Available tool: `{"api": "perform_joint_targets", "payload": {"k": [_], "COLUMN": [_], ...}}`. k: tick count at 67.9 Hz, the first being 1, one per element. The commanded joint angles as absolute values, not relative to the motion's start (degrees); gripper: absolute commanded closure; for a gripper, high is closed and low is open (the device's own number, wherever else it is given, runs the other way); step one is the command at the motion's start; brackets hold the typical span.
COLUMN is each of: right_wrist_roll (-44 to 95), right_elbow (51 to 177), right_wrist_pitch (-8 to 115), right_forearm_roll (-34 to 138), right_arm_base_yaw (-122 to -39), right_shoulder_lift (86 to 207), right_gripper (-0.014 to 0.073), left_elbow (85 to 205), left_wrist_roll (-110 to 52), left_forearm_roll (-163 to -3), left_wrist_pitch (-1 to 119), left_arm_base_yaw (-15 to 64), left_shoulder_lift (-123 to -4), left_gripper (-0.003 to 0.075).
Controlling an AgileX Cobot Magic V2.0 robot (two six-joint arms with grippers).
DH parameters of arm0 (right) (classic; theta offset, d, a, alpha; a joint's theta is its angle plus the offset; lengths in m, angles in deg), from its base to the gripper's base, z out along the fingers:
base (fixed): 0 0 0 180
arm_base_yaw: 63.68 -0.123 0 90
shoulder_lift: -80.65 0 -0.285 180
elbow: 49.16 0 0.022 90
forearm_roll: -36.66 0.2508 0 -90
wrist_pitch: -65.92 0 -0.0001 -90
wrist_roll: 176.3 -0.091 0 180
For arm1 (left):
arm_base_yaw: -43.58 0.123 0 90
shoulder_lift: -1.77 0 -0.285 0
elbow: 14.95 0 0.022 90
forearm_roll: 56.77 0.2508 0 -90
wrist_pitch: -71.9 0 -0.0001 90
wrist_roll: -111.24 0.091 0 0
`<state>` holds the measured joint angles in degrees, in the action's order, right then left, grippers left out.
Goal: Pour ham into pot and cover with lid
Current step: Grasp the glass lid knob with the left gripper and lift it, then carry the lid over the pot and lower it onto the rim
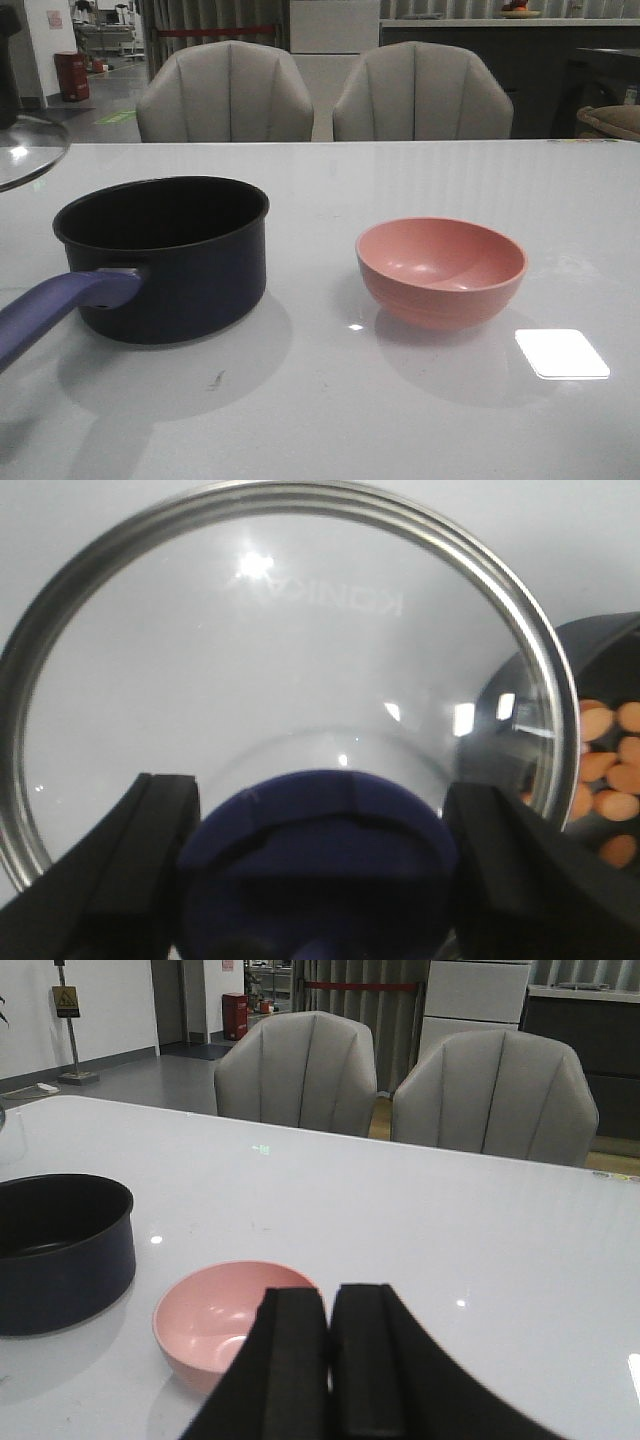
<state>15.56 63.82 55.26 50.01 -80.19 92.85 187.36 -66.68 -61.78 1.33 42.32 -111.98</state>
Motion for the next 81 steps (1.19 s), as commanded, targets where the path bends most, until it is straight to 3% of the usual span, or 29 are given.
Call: {"api": "perform_joint_targets", "payload": {"k": [1, 32, 53, 69, 81], "right_wrist_roll": [15.82, 15.82, 15.82, 15.82, 15.82], "right_elbow": [65.32, 65.32, 65.32, 65.32, 65.32], "right_wrist_pitch": [60.17, 60.17, 60.17, 60.17, 60.17], "right_forearm_roll": [49.55, 49.55, 49.55, 49.55, 49.55], "right_arm_base_yaw": [-80.22, -80.22, -80.22, -80.22, -80.22], "right_shoulder_lift": [93.54, 93.54, 93.54, 93.54, 93.54], "right_gripper": [0.0444, 0.0444, 0.0444, 0.0444, 0.0444], "left_elbow": [192.16, 193.03, 193.98, 194.62, 194.73], "left_wrist_roll": [-66.45, -66.45, -66.45, -66.45, -67.22], "left_forearm_roll": [-62.79, -62.82, -64.04, -64.05, -62.48], "left_wrist_pitch": [-0.50, 0.42, -0.05, -0.77, -0.77], "left_arm_base_yaw": [37.43, 21.27, 21.02, 21.31, 22.02], "left_shoulder_lift": [-108.39, -112.14, -116.57, -118.46, -118.46], "left_gripper": [0.0409, 0.0407, 0.0405, 0.0326, 0.0323]}}
